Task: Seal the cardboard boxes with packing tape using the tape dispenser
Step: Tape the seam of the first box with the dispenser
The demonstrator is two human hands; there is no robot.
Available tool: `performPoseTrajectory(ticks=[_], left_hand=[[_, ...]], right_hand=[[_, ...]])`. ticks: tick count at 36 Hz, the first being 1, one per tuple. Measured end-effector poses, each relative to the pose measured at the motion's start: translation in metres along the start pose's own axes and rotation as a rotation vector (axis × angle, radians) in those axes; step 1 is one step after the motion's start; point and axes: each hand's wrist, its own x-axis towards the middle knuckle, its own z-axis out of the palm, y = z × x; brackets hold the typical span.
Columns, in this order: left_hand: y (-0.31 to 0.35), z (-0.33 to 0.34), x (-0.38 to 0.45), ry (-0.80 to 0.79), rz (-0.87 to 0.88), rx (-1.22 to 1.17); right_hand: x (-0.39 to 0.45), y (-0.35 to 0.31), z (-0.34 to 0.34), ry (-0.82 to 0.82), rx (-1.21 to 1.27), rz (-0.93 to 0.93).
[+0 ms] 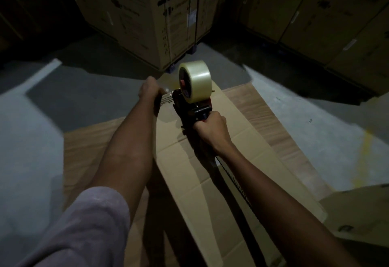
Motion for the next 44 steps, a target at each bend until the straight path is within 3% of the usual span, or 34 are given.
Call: performPoseTrajectory(ticks=[4,7,34,40,44], left_hand=[[0.017,-0.01,-0.018,-0.186,0.288,-0.043],[0.016,-0.012,-0.029,-0.299,0.347,0.038],[0.006,-0.013,-0.015,-0.517,0.155,0.183],[0.004,-0.014,-0.022,-0.513,0.283,0.122],[0.002,-0.009,-0.029,-0.425,0.379,0.118]], right_hand=[[0.001,0.0,0.001,0.004,-0.008,-0.004],[0.001,-0.001,-0.001,0.001,-0.001,-0.004],[-0.005,-0.004,-0.012,-0.057,0.056,0.014],[-0.006,-0.005,-0.016,-0.078,0.062,0.025],[-0.014,0.0,-0.018,-0.018,0.094,0.061]])
